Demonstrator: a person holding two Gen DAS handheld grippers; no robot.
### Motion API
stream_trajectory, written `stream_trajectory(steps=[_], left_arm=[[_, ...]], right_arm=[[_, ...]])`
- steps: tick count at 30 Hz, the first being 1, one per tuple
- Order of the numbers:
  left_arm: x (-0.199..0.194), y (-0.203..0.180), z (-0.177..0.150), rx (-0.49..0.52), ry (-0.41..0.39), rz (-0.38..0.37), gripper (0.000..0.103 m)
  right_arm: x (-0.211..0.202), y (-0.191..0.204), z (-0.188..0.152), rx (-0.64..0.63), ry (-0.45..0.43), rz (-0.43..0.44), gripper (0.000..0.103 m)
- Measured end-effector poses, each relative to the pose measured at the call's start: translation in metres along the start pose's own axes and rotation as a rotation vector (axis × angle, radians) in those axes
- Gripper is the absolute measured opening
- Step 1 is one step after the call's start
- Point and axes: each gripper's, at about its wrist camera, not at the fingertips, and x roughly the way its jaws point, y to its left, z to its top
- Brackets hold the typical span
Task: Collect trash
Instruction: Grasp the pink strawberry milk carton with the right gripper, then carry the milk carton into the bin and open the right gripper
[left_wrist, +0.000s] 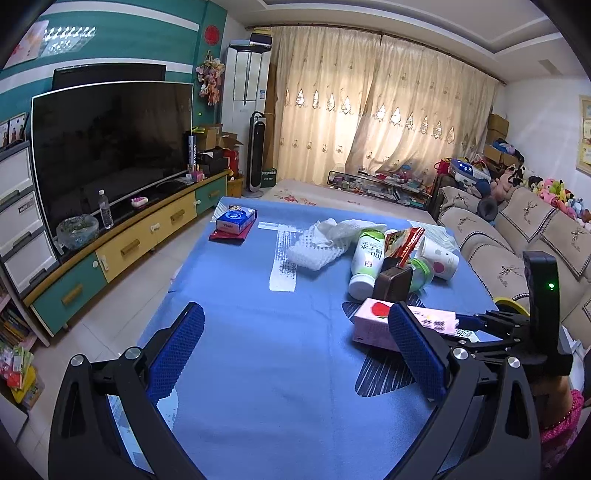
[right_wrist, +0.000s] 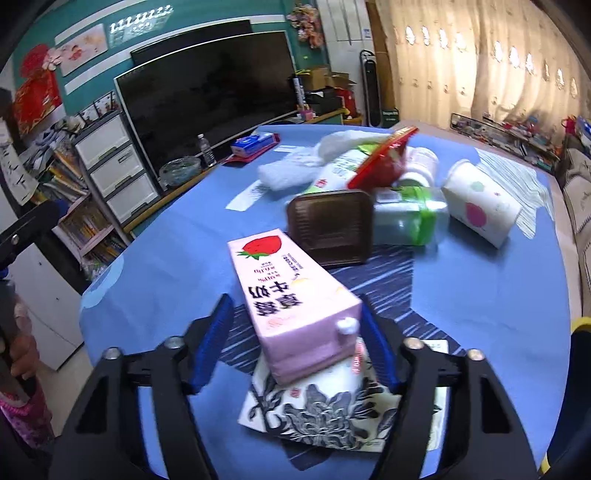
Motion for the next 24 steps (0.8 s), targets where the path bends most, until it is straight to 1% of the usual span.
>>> stream_trajectory(steps=[4, 7, 8, 11, 15, 19, 21, 24], left_arm=[[0.001, 0.000, 0.000, -0.001, 0.001, 0.002, 0.098], [0.001, -0.001, 0.000, -0.001, 0.003, 0.000, 0.098], [0.001, -0.001, -0.001, 0.001, 0.004, 0.000, 0.098], [0.002, -0.002, -0.003, 0.008, 0.012, 0.001, 0.098], [0.006, -0.005, -0.005, 0.006, 0.024, -0.004, 0.098], [0.009, -0.009, -0.006, 0.007, 0.029, -0.019, 0.098], [0.010, -0.014, -0.006, 0.013, 0.033, -0.033, 0.098], [0.014, -0.025, -0.009, 0.037, 0.043, -0.046, 0.098]], right_arm=[[0.006, 0.016, -0.002, -0.044, 0.019, 0.004, 0.053], [0.016, 0.023, -0.002, -0.056, 0.027, -0.018, 0.053], [0.019, 0.025, -0.002, -0.061, 0.034, -0.019, 0.050], [0.020, 0.030, -0.003, -0.064, 0.025, -0.039, 0.049], [0.002, 0.032, -0.001, -0.042, -0.027, -0.019, 0.049], [-0.027, 0.030, -0.003, -0.008, -0.084, 0.005, 0.049], [-0.042, 0.026, -0.006, 0.005, -0.113, 0.001, 0.049], [-0.073, 0.002, -0.018, 0.080, -0.170, -0.036, 0.049]])
